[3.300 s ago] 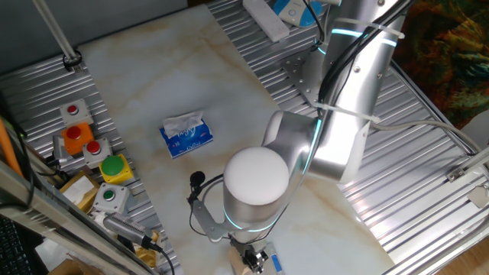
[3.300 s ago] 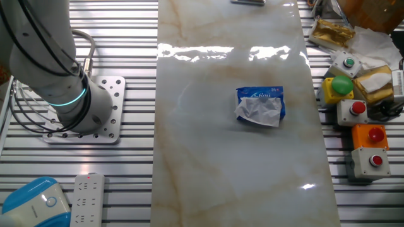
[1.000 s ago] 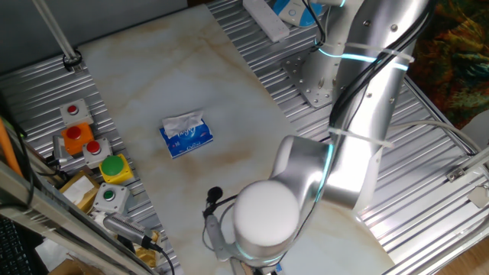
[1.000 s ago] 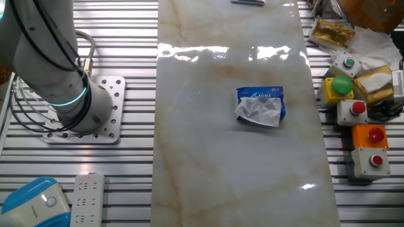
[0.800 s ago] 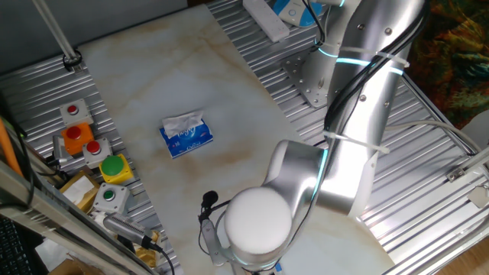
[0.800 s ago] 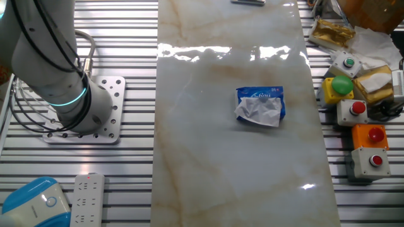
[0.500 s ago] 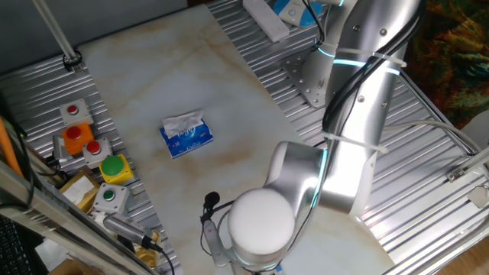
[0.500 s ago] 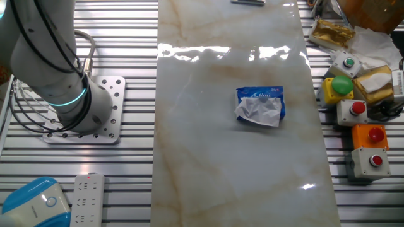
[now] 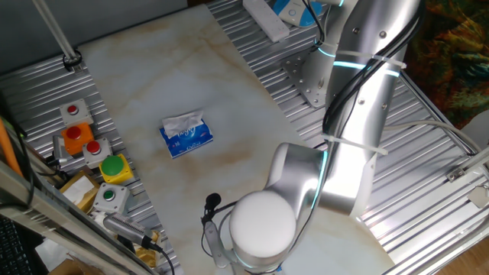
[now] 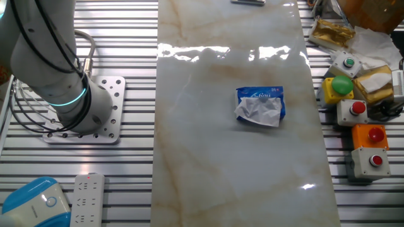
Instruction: Place the block on the scale
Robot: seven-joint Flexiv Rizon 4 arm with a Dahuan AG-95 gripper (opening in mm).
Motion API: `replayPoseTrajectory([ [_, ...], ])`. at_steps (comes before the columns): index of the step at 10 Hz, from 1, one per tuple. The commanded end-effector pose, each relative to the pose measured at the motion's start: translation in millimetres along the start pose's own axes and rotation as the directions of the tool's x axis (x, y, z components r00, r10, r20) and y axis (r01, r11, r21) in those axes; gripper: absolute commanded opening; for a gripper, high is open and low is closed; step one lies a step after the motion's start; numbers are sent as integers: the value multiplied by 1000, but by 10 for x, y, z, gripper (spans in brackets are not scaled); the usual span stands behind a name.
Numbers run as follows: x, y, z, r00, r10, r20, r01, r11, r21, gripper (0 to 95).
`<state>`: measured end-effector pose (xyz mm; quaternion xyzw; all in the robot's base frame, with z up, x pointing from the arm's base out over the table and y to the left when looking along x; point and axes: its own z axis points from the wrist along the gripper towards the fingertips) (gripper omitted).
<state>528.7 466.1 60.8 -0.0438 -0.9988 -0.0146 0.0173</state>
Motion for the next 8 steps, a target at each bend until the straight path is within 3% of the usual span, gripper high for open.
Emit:
replayPoseTrajectory([
  [1, 2, -5, 23, 1000, -1, 1, 1, 1000, 12, 0],
  [8, -90, -15, 8, 1000, 1, -4, 0, 1000, 15, 0],
])
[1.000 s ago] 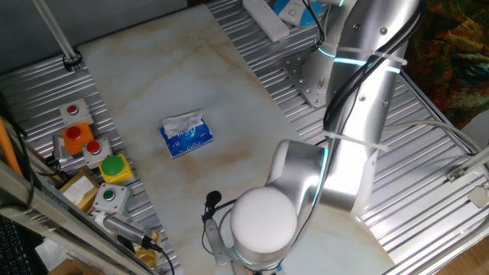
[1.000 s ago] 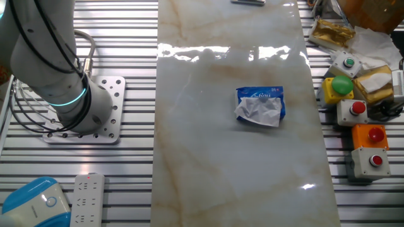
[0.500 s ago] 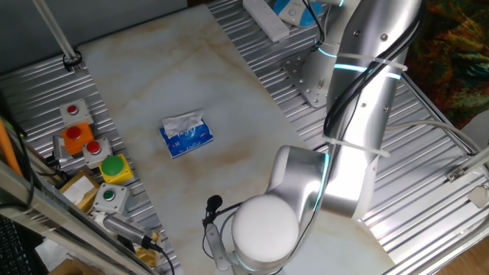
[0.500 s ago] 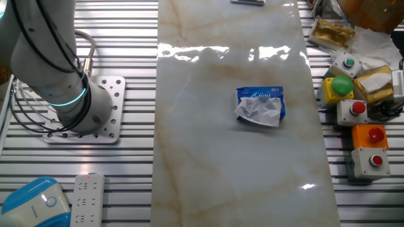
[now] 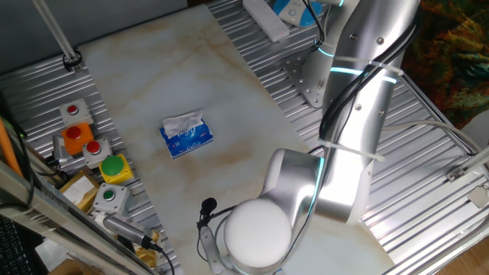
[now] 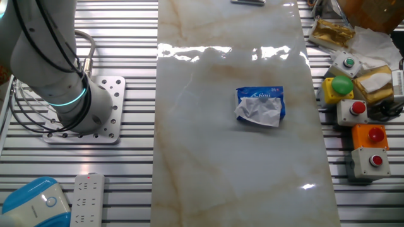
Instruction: Place the block on the scale
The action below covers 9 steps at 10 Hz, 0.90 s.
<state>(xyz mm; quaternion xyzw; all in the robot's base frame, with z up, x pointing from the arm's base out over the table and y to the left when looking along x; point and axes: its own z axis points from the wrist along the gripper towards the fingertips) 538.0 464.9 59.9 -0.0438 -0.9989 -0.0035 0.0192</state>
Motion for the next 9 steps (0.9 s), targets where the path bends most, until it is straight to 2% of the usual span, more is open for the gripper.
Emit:
replayPoseTrajectory([
  [1, 4, -11, 3, 1000, -5, 1, 5, 1000, -3, 0],
  [2, 3, -11, 3, 1000, 9, 0, -8, 999, -47, 190],
  [3, 3, -11, 3, 1000, 9, 4, -8, 998, -60, 380],
  [4, 3, -11, 2, 1000, -19, 7, 19, 999, -27, 380],
  [5, 2, -12, 0, 999, -39, 13, 39, 999, 1, 570],
  [6, 2, -12, 2, 999, -35, 16, 36, 999, -23, 760],
  [9, 2, -11, 4, 999, -42, 17, 42, 999, -19, 760],
])
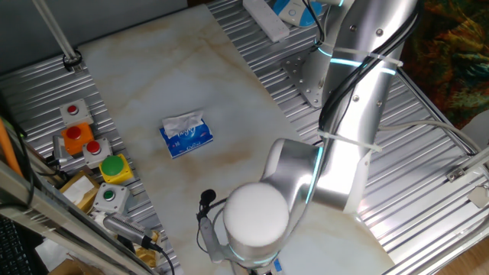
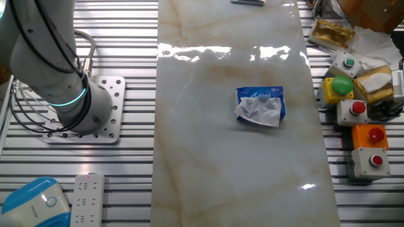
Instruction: Place the block on the scale
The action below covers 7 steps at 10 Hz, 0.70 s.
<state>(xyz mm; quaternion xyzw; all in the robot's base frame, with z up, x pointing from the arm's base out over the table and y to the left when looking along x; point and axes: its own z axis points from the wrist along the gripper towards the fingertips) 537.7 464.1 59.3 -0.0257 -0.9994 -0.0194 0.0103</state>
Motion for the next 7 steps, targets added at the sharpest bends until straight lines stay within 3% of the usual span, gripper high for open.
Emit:
replayPoseTrajectory([
  [1, 1, -4, -4, 1000, -15, -1, 15, 1000, 7, 760],
  [2, 1, -5, -15, 1000, -19, -1, 19, 1000, -2, 760],
  [3, 0, -8, -48, 1000, -21, -4, 21, 1000, -8, 950],
  [7, 11, -46, -265, 999, -42, -22, 42, 999, -1, 950],
])
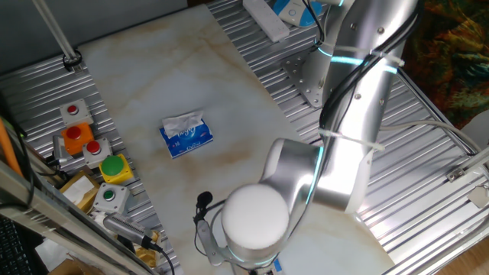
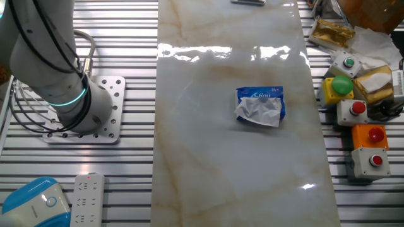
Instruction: Place the block on the scale
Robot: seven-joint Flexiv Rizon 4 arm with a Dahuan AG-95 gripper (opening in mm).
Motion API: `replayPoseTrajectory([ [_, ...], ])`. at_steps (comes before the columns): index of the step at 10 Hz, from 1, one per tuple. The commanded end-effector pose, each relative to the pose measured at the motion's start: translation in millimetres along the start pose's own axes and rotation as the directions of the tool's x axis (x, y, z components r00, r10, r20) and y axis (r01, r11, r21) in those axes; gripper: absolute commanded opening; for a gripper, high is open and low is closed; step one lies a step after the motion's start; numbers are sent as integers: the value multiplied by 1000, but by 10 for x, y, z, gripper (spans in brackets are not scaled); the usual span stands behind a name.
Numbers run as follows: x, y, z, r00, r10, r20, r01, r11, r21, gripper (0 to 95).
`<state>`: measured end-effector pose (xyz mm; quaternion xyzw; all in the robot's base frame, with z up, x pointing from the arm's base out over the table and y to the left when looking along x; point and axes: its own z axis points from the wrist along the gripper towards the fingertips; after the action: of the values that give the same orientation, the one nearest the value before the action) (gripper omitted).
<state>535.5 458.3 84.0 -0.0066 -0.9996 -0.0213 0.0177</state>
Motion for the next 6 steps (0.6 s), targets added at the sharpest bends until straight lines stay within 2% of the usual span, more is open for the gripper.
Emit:
replayPoseTrajectory([
  [1, 0, -56, -52, 1000, -3, -7, 3, 1000, 3, 760],
  [3, 2, -189, -122, 1000, -18, -18, 19, 1000, 6, 760],
  [4, -10, -257, -152, 999, -27, -20, 27, 1000, 6, 570],
  [6, -32, -386, -186, 998, -54, -23, 54, 998, 13, 570],
])
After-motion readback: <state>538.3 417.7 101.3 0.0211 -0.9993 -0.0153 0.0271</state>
